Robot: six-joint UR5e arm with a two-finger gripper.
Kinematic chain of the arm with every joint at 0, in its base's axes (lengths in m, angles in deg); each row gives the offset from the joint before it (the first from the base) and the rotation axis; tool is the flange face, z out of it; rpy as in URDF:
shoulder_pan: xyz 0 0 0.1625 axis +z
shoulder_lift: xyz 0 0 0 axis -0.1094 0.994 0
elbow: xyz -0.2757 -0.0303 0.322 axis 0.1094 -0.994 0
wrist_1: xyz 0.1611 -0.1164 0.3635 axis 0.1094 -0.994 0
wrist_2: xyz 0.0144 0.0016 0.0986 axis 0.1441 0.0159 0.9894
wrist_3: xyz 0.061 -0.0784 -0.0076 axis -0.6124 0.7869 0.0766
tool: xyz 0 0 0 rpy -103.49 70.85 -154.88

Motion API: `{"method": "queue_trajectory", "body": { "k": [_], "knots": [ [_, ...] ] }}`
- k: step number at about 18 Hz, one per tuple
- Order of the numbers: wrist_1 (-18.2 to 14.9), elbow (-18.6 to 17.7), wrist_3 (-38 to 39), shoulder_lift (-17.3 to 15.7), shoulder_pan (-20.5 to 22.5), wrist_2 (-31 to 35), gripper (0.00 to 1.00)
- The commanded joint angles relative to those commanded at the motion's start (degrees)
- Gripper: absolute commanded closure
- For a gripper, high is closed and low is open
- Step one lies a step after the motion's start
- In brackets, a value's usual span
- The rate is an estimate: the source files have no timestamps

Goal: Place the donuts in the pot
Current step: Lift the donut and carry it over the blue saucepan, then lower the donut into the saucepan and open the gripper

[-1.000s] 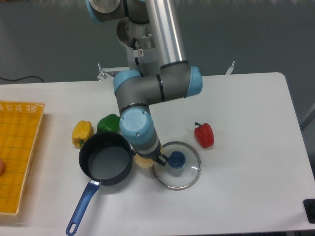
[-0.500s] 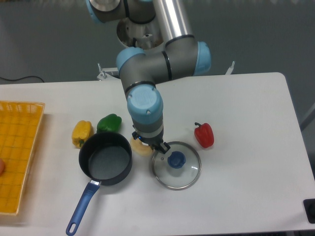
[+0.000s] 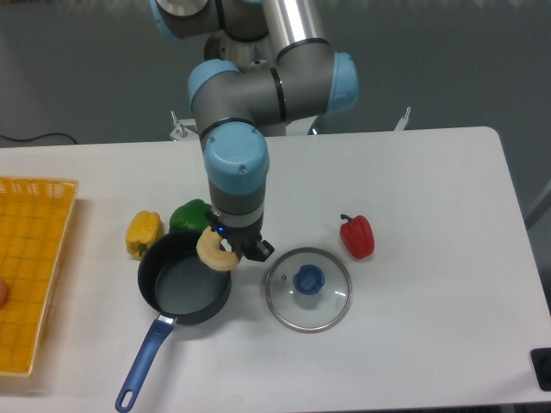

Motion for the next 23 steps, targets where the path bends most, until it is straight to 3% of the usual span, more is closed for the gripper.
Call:
{"method": "queue_trajectory", "body": {
  "k": [10, 14, 23],
  "knots": [
    [0.4, 0.0, 5.1, 0.6, -2.5, 0.4, 0.9],
    [3.5, -0.2, 9.0, 1.6, -5.0, 0.8, 0.9],
    [5.5, -0.6, 11.1, 3.5, -8.0, 3.6, 0.87]
  ]
}}
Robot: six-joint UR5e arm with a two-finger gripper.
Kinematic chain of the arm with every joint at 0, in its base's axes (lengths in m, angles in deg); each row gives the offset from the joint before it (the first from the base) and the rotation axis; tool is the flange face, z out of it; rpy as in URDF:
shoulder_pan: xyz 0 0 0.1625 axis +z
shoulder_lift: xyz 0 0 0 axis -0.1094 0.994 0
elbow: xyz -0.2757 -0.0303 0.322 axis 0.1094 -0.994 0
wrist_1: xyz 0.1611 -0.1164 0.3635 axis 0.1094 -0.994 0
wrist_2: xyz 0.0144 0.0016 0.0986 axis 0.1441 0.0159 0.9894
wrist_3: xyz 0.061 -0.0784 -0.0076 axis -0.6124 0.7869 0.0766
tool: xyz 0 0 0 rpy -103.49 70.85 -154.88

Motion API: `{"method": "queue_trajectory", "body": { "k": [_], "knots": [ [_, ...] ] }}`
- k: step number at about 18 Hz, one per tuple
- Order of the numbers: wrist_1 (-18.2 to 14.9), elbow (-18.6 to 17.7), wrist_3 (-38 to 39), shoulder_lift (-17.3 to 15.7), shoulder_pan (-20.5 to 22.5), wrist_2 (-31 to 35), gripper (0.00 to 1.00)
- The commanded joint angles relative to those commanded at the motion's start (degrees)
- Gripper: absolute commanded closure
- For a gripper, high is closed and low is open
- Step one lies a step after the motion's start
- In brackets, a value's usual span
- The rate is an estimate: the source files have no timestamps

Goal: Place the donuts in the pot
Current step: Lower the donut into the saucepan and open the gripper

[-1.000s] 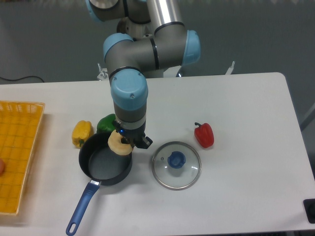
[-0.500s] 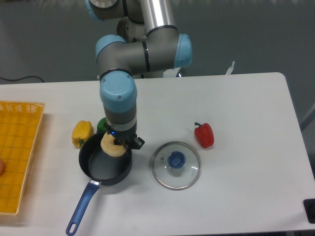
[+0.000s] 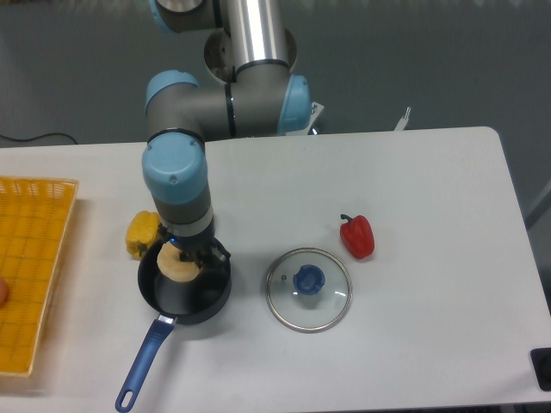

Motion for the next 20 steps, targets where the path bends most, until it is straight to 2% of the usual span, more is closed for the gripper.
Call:
{"method": "queue_trajectory", "body": {
  "k": [2, 3, 4, 5, 6, 9, 20],
  "knots": [
    [0.3, 0.0, -0.1, 0.2, -0.3, 0.2, 0.78],
    [0.3, 0.0, -0.1, 0.3, -0.4, 0.2, 0.77],
    [0.3, 0.0, -0.2, 0.3, -0.4, 0.2, 0.68],
    [0.5, 0.0, -0.8, 0.3, -0.4, 0.1, 0.31],
    [0.5, 0.0, -1.1, 0.3, -0.4, 0.2, 0.0],
    [0.5, 0.0, -1.1, 0.4, -0.4, 2.0, 0.0],
    [0.4, -0.1, -0.4, 0.6, -1.0, 2.1, 0.0]
  ]
}}
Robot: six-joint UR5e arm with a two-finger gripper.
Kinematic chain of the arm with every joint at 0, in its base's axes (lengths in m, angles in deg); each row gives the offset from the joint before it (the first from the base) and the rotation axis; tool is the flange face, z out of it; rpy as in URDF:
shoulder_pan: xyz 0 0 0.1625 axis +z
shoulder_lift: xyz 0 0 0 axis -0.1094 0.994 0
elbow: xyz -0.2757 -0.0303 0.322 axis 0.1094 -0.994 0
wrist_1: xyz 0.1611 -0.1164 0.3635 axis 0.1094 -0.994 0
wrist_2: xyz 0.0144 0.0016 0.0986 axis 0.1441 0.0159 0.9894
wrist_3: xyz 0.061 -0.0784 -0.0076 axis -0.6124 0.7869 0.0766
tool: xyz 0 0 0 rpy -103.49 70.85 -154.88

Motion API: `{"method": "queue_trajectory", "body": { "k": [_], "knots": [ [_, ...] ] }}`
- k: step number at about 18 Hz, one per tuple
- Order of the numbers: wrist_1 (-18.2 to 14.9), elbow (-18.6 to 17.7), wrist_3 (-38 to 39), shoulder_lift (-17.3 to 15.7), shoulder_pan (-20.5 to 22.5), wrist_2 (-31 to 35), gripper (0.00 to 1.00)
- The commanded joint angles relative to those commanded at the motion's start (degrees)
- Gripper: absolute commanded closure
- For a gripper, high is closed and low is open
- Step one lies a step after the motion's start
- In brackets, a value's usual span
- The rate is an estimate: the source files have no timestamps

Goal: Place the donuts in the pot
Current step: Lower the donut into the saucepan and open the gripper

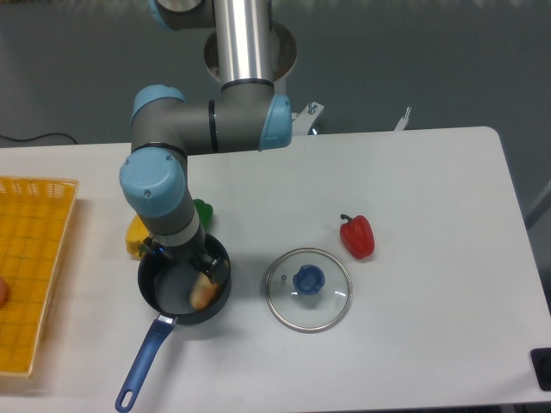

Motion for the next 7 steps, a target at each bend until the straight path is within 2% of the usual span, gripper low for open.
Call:
{"method": "queue_trajectory", "body": {
  "k": [7],
  "knots": [
    [1.1, -0.2, -0.1, 0.0, -0.4, 0.2, 0.0]
  ]
}}
